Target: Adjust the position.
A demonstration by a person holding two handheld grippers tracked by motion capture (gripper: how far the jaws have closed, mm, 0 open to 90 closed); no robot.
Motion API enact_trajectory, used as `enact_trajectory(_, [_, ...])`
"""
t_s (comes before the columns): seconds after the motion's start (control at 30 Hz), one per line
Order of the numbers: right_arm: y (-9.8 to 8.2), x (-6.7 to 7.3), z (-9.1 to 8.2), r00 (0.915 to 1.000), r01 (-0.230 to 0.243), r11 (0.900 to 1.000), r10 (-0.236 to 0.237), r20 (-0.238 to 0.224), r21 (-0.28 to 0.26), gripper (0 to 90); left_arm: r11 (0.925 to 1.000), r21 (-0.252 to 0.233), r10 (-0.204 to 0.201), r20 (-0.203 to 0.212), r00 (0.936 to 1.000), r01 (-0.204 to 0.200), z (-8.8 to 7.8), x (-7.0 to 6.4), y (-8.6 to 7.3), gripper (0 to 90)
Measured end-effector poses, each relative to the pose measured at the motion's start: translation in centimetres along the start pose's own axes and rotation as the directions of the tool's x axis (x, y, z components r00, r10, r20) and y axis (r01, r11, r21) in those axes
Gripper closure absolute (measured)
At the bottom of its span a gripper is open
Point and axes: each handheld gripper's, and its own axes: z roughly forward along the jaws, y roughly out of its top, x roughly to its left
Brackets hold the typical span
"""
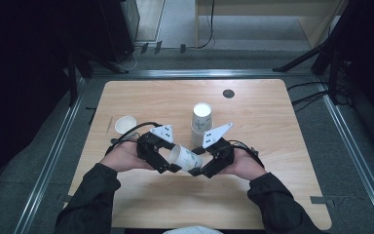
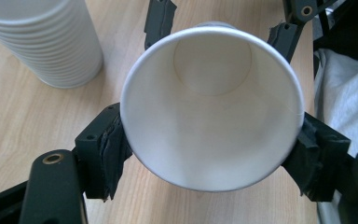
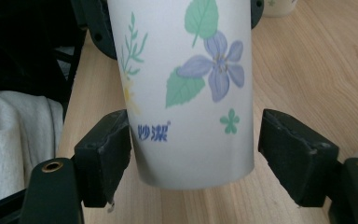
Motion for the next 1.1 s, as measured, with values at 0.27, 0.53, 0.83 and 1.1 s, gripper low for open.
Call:
enact_trajectory(0.27, [0.0, 0.0, 0.8, 0.9999, 0.016, 1.0, -0.016, 0.002, 0.018, 29.2, 0.9993, 0.038, 0.008, -0.011, 0.9999, -0.007, 0.6, -0.1, 0.6, 23.7])
enact_trajectory(0.53, [0.0, 0.0, 0.9, 0.9995, 0.03, 0.999, -0.03, -0.009, 0.022, 32.7, 0.9993, 0.031, 0.019, -0.004, 0.9998, -0.019, 0.8, 0.0, 0.5, 22.0])
enact_trajectory(0.83, [-0.1, -0.2, 0.0, 0.9999, 0.012, 1.0, -0.012, -0.002, -0.009, 32.5, 0.9983, -0.058, 0.004, 0.016, 0.9999, -0.003, 0.2, 0.2, -0.1, 14.1])
enact_trajectory(1.1, [-0.1, -0.2, -0.7, 1.0, 0.003, 0.999, -0.003, -0.002, -0.047, 32.6, 0.9825, -0.178, -0.049, 0.039, 0.998, 0.055, -0.4, 0.6, -1.2, 14.0])
